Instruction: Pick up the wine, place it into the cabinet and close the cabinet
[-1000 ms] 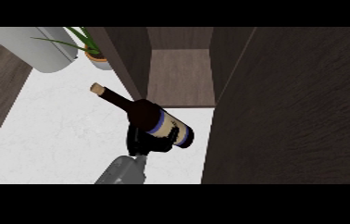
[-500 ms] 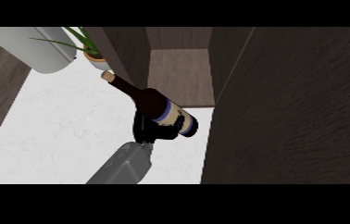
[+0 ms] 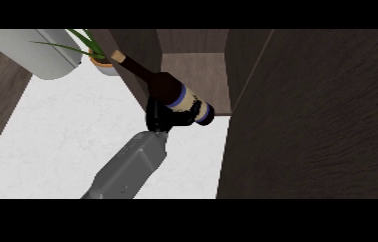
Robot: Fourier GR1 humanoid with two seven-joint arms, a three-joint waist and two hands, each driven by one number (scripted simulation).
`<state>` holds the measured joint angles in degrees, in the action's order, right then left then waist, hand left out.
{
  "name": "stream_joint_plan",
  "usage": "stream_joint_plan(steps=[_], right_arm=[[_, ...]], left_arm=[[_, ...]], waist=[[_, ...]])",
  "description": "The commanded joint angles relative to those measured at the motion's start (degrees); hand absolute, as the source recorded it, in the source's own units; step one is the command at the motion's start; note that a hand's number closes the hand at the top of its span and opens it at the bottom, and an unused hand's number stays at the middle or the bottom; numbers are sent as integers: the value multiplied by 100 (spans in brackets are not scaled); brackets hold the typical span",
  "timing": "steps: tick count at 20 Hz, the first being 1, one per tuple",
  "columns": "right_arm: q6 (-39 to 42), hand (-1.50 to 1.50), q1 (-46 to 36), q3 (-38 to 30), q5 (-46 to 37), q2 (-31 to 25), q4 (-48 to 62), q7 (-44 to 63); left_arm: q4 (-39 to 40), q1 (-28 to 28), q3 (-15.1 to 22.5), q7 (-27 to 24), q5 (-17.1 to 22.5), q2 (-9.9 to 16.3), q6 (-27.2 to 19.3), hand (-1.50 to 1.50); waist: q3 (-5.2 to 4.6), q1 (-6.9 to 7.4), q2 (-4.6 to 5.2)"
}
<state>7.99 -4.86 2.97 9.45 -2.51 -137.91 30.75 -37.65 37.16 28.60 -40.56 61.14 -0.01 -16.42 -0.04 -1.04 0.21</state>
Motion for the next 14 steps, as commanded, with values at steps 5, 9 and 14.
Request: stream_joint_plan(steps=[5, 9, 14], right_arm=[[271, -150, 232, -295, 415, -143, 135, -214], [199, -150, 136, -176, 105, -14, 291, -424], [198, -150, -28, -290, 441, -95, 238, -190]], left_arm=[[1049, 994, -481, 44, 204, 1, 318, 150], [1261, 1428, -771, 341, 46, 0, 191, 150], [1805, 2011, -672, 284, 298, 0, 94, 150]], waist=[[2, -34, 11], [3, 13, 3], [1, -115, 39]])
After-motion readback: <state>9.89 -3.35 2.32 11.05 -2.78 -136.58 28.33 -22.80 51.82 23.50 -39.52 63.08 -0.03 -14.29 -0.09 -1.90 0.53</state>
